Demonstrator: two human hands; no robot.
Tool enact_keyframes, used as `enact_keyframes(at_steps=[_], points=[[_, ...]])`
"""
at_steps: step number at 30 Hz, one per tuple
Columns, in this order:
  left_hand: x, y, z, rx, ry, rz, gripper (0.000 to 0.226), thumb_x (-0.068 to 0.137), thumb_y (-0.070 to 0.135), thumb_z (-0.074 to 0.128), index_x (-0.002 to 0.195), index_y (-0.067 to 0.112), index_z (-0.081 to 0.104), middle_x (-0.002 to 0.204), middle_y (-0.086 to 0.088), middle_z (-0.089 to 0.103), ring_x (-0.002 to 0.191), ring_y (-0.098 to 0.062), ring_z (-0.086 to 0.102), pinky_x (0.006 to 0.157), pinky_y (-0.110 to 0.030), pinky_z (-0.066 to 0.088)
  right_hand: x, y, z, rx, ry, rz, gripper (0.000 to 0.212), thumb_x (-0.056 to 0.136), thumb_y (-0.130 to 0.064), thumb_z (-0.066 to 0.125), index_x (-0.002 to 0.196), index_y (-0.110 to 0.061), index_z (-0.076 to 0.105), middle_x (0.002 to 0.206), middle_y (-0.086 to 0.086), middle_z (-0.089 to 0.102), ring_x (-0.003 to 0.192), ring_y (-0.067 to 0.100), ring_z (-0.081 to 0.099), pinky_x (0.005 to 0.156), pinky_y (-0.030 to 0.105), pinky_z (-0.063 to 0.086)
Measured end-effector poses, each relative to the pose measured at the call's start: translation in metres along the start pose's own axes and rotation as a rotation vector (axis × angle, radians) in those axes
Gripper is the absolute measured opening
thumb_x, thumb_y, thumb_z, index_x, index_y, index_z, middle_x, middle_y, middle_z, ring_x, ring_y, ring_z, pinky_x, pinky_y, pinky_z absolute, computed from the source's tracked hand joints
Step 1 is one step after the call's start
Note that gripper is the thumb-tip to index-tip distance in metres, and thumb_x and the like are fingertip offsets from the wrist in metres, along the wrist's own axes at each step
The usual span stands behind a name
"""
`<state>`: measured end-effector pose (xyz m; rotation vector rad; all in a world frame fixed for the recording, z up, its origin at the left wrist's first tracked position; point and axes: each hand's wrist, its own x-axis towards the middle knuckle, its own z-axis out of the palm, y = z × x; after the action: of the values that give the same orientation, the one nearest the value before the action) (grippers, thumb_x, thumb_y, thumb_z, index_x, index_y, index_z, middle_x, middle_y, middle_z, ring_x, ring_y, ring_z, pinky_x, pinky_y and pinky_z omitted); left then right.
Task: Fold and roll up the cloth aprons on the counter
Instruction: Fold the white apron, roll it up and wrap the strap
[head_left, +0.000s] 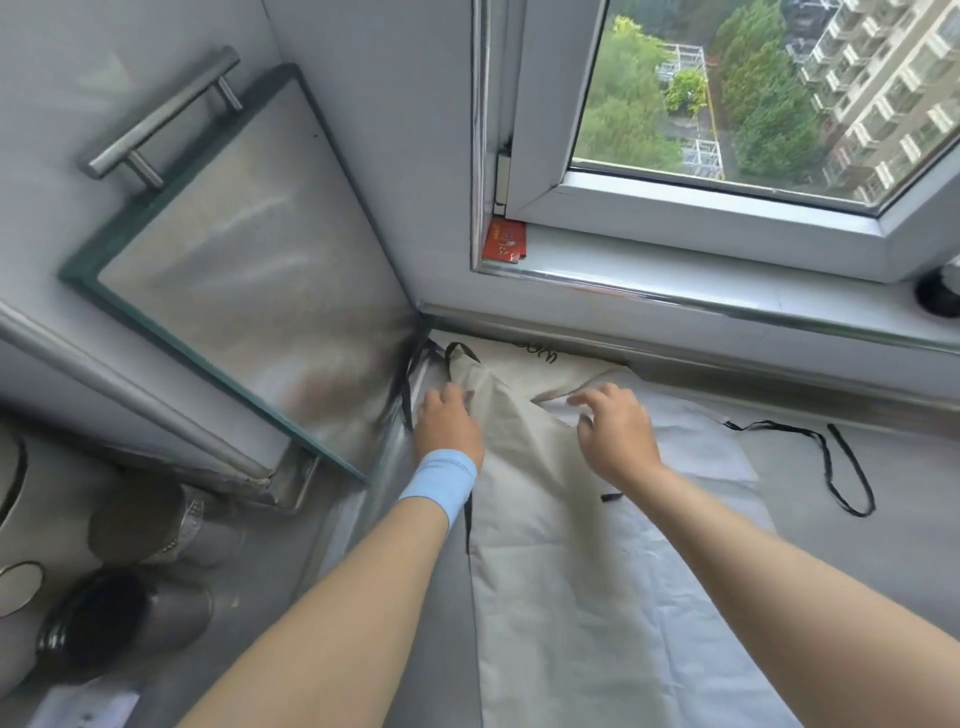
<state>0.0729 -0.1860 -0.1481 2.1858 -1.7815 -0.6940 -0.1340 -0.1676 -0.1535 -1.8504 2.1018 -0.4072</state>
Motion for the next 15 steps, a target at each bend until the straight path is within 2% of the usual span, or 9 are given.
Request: enact_keyframes(at_steps=[2,4,5,7,9,12,15], points=[[-0.016,0.010,0.012,0.129,-0.054,0.248,0.030,0.092,0.020,0.052,0.122,0.019,0.051,0.131,-0.005,0.043,0.123,-0.027,0.044,0.096,-0.037,0.039,-0.023,0.026,0.008,-0.033,-0.039,-0.029,0.031,0.089,-0.015,0.057,0.117,-0.022,0.067,0.122,0.002,0.061,0.117,0.029,0.052,0.095,0.040,0.039],[-0.031,0.015,0.027,0.300,-0.231,0.384,0.050,0.090,0.038,0.054,0.137,0.027,0.041,0.148,-0.003,0.030,0.137,-0.027,0.029,0.107,-0.040,0.031,-0.042,0.042,0.016,-0.106,-0.131,-0.082,0.038,0.092,-0.024,0.053,0.130,-0.021,0.058,0.138,0.003,0.052,0.129,0.029,0.046,0.099,0.042,0.040],[-0.037,0.016,0.034,0.385,-0.325,0.388,0.068,0.086,0.048,0.055,0.146,0.031,0.027,0.157,-0.003,0.015,0.144,-0.029,0.016,0.113,-0.044,0.023,-0.051,0.047,0.020,-0.169,-0.190,-0.117,0.044,0.094,-0.029,0.050,0.137,-0.021,0.051,0.148,0.005,0.044,0.137,0.030,0.038,0.103,0.044,0.038],[-0.045,0.014,0.045,0.534,-0.481,0.345,0.096,0.079,0.061,0.055,0.151,0.039,-0.004,0.161,0.000,-0.016,0.147,-0.032,-0.013,0.119,-0.051,0.003,-0.064,0.057,0.023,-0.311,-0.266,-0.141,0.055,0.097,-0.037,0.041,0.149,-0.022,0.032,0.161,0.006,0.022,0.148,0.028,0.019,0.111,0.048,0.027],[-0.046,0.014,0.050,0.618,-0.542,0.306,0.107,0.074,0.067,0.056,0.149,0.041,-0.015,0.157,-0.001,-0.029,0.144,-0.033,-0.025,0.117,-0.055,-0.007,-0.069,0.069,0.020,-0.384,-0.247,-0.109,0.057,0.099,-0.041,0.032,0.152,-0.023,0.025,0.163,0.008,0.015,0.150,0.027,0.013,0.114,0.050,0.021],[-0.048,0.027,0.047,0.675,-0.548,0.254,0.109,0.070,0.066,0.060,0.150,0.042,-0.009,0.158,-0.003,-0.026,0.145,-0.038,-0.021,0.115,-0.057,-0.007,-0.079,0.088,0.007,-0.320,-0.218,-0.041,0.061,0.099,-0.044,0.043,0.153,-0.025,0.025,0.163,0.008,0.017,0.150,0.027,0.014,0.113,0.050,0.022],[-0.066,0.046,0.052,0.612,-0.373,0.324,0.080,0.077,0.049,0.056,0.148,0.032,0.023,0.161,-0.007,-0.002,0.147,-0.032,0.002,0.116,-0.049,0.009,-0.098,0.106,-0.007,-0.139,-0.122,0.099,0.057,0.096,-0.034,0.052,0.149,-0.025,0.033,0.161,0.008,0.019,0.149,0.026,0.016,0.112,0.051,0.025]])
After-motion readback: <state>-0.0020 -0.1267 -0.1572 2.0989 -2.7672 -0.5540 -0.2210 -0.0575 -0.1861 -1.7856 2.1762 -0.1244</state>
